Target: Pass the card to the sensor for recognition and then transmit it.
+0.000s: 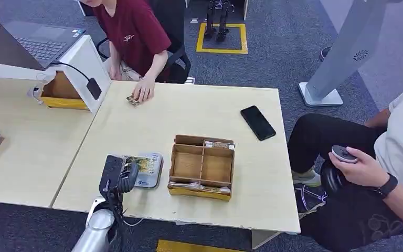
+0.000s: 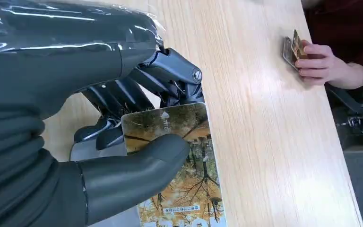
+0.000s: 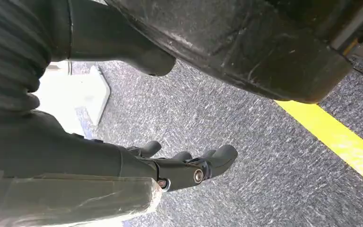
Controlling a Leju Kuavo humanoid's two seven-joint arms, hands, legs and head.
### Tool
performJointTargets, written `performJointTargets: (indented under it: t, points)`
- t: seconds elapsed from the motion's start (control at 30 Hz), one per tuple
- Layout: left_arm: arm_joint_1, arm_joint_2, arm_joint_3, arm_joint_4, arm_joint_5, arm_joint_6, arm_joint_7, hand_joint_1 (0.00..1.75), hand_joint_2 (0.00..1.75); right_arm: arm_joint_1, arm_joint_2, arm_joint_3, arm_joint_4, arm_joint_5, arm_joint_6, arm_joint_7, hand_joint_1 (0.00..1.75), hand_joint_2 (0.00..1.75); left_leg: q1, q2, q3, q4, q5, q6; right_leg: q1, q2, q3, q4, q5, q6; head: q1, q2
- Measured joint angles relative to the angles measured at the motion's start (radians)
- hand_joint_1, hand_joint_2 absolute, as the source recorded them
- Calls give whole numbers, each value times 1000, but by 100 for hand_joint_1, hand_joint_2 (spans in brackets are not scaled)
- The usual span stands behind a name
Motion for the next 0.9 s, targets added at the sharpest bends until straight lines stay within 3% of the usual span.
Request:
performJointTargets:
  t: [0.27,0.9]
  points:
    - [-2,-3,0,15,2,2,-1,175,175,0,0,-2,0,3,0,0,0,175,0,0,0,0,0,0,0,0,0,0,0,0,0,0]
    - [-69,-8,26,108,-67,98,-12,175,175,-1,2,-5,0,36,2,0,0,175,0,0,0,0,0,0,0,0,0,0,0,0,0,0]
